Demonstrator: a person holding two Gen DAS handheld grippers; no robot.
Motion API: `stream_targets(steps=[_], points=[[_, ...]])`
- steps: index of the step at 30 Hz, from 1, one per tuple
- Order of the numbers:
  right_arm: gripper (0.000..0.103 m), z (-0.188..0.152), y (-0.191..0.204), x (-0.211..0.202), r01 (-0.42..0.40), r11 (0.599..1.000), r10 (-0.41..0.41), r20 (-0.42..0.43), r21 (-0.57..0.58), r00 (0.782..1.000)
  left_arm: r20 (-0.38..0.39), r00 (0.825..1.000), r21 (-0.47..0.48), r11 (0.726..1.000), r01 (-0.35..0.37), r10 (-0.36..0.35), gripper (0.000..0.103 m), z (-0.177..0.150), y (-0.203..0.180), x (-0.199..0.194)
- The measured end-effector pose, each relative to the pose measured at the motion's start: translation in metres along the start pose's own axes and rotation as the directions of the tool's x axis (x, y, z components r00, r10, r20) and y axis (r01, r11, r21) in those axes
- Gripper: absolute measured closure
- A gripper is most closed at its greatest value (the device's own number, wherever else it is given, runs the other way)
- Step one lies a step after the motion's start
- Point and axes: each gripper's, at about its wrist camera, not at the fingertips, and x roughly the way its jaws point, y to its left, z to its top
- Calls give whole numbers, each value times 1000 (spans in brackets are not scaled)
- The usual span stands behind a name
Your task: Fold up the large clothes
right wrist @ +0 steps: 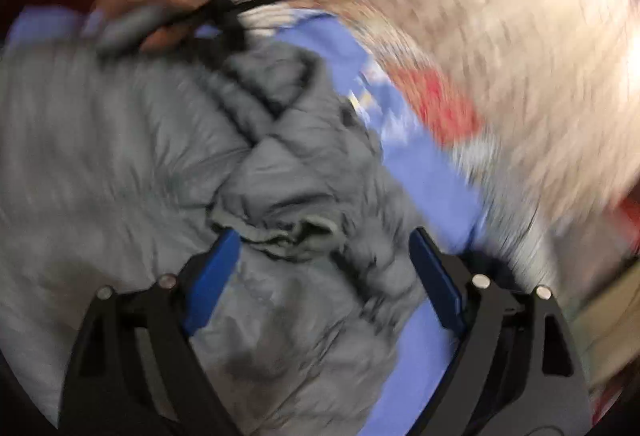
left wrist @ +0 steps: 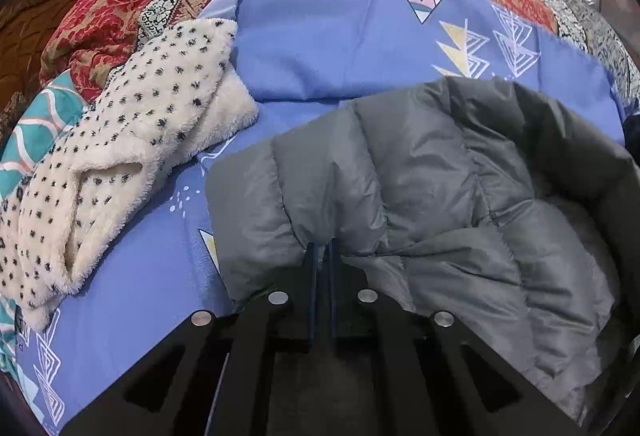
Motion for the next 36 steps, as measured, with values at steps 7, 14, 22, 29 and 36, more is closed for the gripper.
stream_targets(steps=[7,14,22,29,36], points=[[31,20,9,52,-125,992,125,-81,4,989,-4,1000,-13,1000,6,-6,74,1,2,0],[99,-38,-196,36,-376,380,416,207,845,886,15,1000,4,1000,15,-15,74,-1,6,-1],[47,-135,-246,131,269,385,297,-395,883,870,22,1000,21,1000,22,-22,74,-3,-1,-2],[47,-79,-237,66,82,419,77,-125,904,989,171,974,-61,985,162,-149,74,12,20,-63],[47,-118,-198,167,73,318,398,-203,945,895,16,998,49,997,63,-64,75,24,-21,13]])
